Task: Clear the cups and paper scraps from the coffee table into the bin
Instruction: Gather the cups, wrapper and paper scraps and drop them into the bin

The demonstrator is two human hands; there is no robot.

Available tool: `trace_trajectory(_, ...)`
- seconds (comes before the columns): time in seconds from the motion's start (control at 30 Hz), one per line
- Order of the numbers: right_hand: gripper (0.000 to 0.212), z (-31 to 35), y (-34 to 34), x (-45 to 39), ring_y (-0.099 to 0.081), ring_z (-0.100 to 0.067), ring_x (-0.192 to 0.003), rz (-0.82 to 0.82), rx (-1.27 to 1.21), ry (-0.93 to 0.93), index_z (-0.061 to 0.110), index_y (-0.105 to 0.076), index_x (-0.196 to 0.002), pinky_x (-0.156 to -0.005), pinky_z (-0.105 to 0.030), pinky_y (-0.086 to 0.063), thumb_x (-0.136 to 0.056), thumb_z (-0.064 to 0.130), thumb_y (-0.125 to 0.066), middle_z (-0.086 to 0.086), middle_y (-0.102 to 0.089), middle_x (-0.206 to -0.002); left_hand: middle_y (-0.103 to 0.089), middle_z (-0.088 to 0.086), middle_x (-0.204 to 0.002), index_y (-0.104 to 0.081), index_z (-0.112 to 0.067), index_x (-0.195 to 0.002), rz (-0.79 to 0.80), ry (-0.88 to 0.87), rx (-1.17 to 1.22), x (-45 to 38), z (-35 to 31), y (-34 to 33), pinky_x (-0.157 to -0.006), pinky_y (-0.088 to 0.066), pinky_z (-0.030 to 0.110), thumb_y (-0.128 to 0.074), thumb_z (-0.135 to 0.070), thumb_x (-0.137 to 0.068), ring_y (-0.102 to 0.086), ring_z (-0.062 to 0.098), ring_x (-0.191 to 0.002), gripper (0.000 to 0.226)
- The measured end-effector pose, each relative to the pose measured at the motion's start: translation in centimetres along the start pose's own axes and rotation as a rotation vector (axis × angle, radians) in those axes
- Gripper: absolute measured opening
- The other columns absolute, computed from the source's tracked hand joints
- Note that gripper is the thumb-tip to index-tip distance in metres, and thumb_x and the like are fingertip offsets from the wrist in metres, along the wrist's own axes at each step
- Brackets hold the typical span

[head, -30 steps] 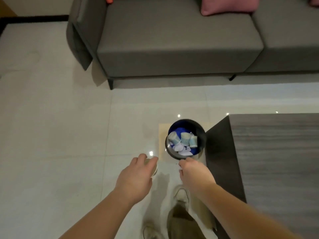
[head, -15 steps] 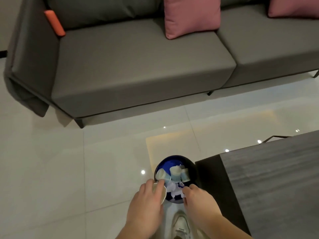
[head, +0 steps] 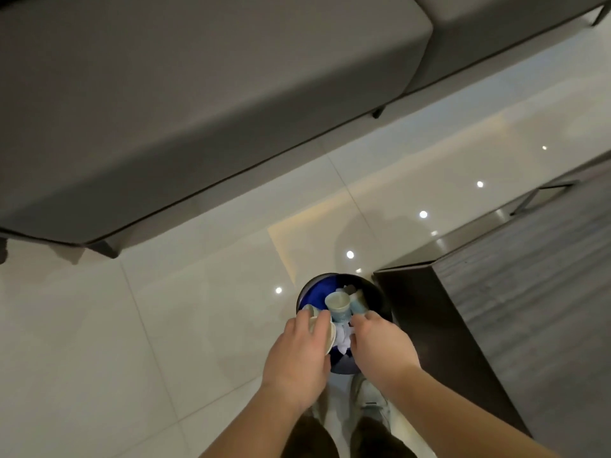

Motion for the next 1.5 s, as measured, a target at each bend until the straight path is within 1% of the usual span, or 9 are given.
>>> trace_trajectory(0.17, 0.028, -1.3, 0.7, -1.0, -0.06, -0.018, -0.095, -0.031, -0.023, -0.056, 0.02, -0.05, -0.119, -0.077, -0.028, -0.049, -0.092, 0.019, -0.056, -0.002, -0.056, -0.112, -0.03, 0.0, -0.141, -0.016, -0.032, -0.14, 0.045, -0.036, 0.012, -2.0, -0.3, -1.1, -0.091, -0.047, 0.028, -0.06, -0.035, -0.089, -0.043, 0.019, -0.12, 0.067)
trace_trajectory(0.23, 0.024, -1.7, 0.8, -1.1, -0.06, -0.018, -0.09, -0.037, -0.042, -0.068, 0.019, -0.049, -0.116, -0.074, -0.027, -0.05, -0.093, 0.02, -0.054, -0.002, -0.055, -0.108, -0.024, 0.0, -0.147, -0.014, -0.033, -0.14, 0.083, -0.033, 0.023, -2.6, -0.3, -1.8, -0.098, -0.044, 0.03, -0.063, -0.038, -0.088, -0.038, 0.02, -0.129, 0.072)
trace_trajectory(0.33, 0.023, -2.4, 0.7, -0.9, -0.06, -0.018, -0.086, -0.049, -0.08, -0.078, 0.019, -0.047, -0.116, -0.072, -0.027, -0.053, -0.094, 0.023, -0.052, -0.002, -0.053, -0.107, -0.021, 0.002, -0.152, -0.01, -0.032, -0.141, 0.12, -0.013, -0.083, -3.1, -0.3, -2.4, -0.114, -0.029, 0.044, -0.063, -0.043, -0.086, -0.028, 0.023, -0.14, 0.076)
trace_trajectory(0.43, 0.021, -3.2, 0.9, -0.2, -0.06, -0.02, -0.088, -0.046, -0.106, -0.09, 0.018, -0.047, -0.115, -0.073, -0.03, -0.053, -0.095, 0.024, -0.049, -0.002, -0.052, -0.108, -0.025, 0.001, -0.15, -0.007, -0.031, -0.141, 0.111, 0.001, -0.225, -3.3, -0.3, -2.1, -0.116, -0.016, 0.053, -0.059, -0.047, -0.088, -0.028, 0.023, -0.14, 0.076)
trace_trajectory(0.73, 0.023, -5.8, 6.1, 3.7, -0.061, -0.019, -0.09, -0.14, -0.219, -0.16, 0.021, -0.05, -0.119, -0.068, -0.026, -0.046, -0.096, 0.019, -0.048, 0.0, -0.056, -0.108, -0.032, 0.0, -0.145, -0.01, -0.031, -0.144, 0.124, -0.123, -0.35, -3.6, -4.1, 3.6, -0.114, -0.022, 0.046, -0.053, -0.046, -0.089, -0.035, 0.022, -0.132, 0.072)
trace_trajectory(1.03, 0.006, -10.9, 12.7, 11.8, -0.059, -0.03, -0.09, -0.324, -0.323, -0.238, 0.017, -0.047, -0.097, -0.062, -0.033, -0.032, -0.095, 0.013, -0.043, -0.007, -0.054, -0.104, -0.038, -0.003, -0.133, -0.019, -0.03, -0.141, 0.057, -0.452, -0.505, -4.1, -16.3, 9.0, -0.097, -0.037, 0.033, -0.051, -0.053, -0.087, -0.043, 0.019, -0.119, 0.067)
trace_trajectory(1.17, 0.012, -15.7, 13.7, 16.7, -0.061, -0.031, -0.092, -0.411, -0.37, -0.326, 0.014, -0.05, -0.104, -0.062, -0.033, -0.035, -0.093, 0.012, -0.045, -0.007, -0.054, -0.104, -0.038, -0.004, -0.132, -0.02, -0.03, -0.14, 0.06, -0.589, -0.58, -3.3, -23.6, 9.1, -0.089, -0.043, 0.032, -0.048, -0.053, -0.088, -0.043, 0.018, -0.118, 0.063)
trace_trajectory(1.4, 0.014, -26.4, 10.7, 26.5, -0.061, -0.034, -0.095, -0.51, -0.43, -0.453, 0.014, -0.051, -0.106, -0.065, -0.036, -0.036, -0.094, 0.013, -0.044, -0.009, -0.054, -0.105, -0.039, -0.006, -0.131, -0.026, -0.031, -0.138, 0.07, -0.745, -0.599, 0.6, -36.3, 4.0, -0.08, -0.051, 0.035, -0.052, -0.049, -0.089, -0.044, 0.018, -0.12, 0.059)
trace_trajectory(1.5, 0.015, -30.9, 8.0, 31.2, -0.06, -0.035, -0.096, -0.542, -0.46, -0.5, 0.014, -0.052, -0.107, -0.066, -0.035, -0.035, -0.093, 0.017, -0.046, -0.009, -0.054, -0.106, -0.041, -0.007, -0.129, -0.031, -0.034, -0.136, 0.103, -0.647, -0.485, 3.0, -40.8, 0.2, -0.081, -0.051, 0.039, -0.054, -0.05, -0.087, -0.047, 0.018, -0.118, 0.056)
Point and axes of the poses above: each hand's wrist, its own x-axis away from the middle knuckle, its own y-axis out of the back of the hand, z = x × y, the point moved 6 cm from there along -x, towards the middle knuckle
